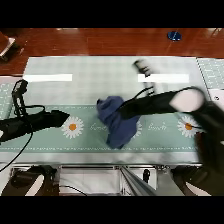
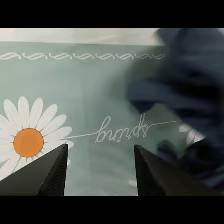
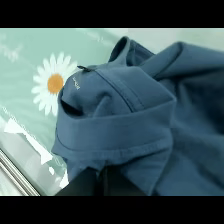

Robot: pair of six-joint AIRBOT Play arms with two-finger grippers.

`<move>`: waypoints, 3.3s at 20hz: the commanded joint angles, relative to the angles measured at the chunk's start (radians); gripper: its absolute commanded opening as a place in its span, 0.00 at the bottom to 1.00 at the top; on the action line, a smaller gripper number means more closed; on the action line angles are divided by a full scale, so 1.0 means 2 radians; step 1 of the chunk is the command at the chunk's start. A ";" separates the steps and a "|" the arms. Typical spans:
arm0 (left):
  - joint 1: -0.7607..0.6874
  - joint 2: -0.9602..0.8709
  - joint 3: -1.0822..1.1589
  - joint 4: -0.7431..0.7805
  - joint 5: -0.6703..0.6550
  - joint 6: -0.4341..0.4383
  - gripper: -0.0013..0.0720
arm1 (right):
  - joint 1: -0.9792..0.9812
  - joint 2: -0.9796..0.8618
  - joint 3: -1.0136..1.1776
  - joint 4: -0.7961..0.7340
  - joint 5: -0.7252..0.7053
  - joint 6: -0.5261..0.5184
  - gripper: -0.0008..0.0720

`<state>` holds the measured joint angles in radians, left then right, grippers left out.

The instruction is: Fold the shirts.

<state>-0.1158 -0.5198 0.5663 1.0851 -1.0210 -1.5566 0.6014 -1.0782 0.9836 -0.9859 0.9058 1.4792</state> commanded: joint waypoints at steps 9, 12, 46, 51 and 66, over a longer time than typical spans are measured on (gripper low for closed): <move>0.002 -0.006 -0.028 -0.006 -0.041 -0.032 0.71 | -0.149 0.025 0.016 -0.039 0.035 0.044 0.57; 0.002 -0.055 -0.052 -0.080 -0.027 -0.024 0.71 | -0.287 0.108 -0.042 -0.167 0.050 0.124 0.57; -0.071 -0.353 -0.060 -0.524 -0.012 0.391 0.04 | -0.192 -0.182 -0.056 0.160 -0.020 -0.101 0.04; 0.053 -0.303 0.036 -0.461 -0.079 0.334 0.04 | -0.229 -0.110 0.137 0.033 0.045 -0.042 0.04; 0.121 -0.113 0.552 -0.043 -0.111 0.112 0.04 | -0.234 0.181 0.442 -0.174 0.145 -0.006 0.04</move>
<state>0.1226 -0.8360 1.5578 0.7891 -1.2491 -1.2655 0.1329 -0.8413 1.8446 -1.2167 1.1614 1.4410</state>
